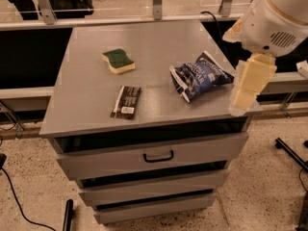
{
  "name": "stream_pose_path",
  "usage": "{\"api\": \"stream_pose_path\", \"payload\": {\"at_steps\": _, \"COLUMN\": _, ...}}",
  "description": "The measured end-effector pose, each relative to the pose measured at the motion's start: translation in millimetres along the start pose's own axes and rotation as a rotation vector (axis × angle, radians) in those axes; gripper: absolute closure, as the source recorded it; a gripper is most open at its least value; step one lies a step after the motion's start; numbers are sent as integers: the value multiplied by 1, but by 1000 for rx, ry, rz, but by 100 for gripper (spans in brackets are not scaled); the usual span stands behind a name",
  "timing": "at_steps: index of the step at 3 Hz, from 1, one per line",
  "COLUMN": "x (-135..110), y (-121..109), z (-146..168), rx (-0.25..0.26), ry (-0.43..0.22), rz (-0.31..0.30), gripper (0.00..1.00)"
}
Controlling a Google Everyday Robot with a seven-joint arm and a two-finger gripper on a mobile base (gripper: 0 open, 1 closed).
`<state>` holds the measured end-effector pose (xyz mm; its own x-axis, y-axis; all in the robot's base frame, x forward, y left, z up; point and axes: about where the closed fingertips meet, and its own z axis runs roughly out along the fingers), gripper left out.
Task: Pick rxbar chocolate
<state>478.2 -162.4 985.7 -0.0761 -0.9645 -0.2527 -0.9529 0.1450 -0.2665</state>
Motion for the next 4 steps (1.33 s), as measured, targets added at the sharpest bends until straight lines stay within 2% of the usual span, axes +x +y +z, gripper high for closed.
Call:
{"api": "stream_pose_path", "payload": {"at_steps": 1, "x": -58, "y": -16, "z": 14, "rx": -21, "ry": -105, "rz": -70, "gripper": 0}}
{"api": "stream_pose_path", "payload": {"at_steps": 2, "x": -118, "y": -24, "z": 36, "rx": -49, "ry": -211, "rz": -98, "gripper": 0}}
{"api": "stream_pose_path", "payload": {"at_steps": 3, "x": -162, "y": -28, "z": 64, "rx": -61, "ry": -268, "rz": -72, "gripper": 0}}
{"api": "stream_pose_path", "payload": {"at_steps": 4, "x": -184, "y": -31, "z": 104, "rx": -57, "ry": -278, "rz": -15, "gripper": 0}}
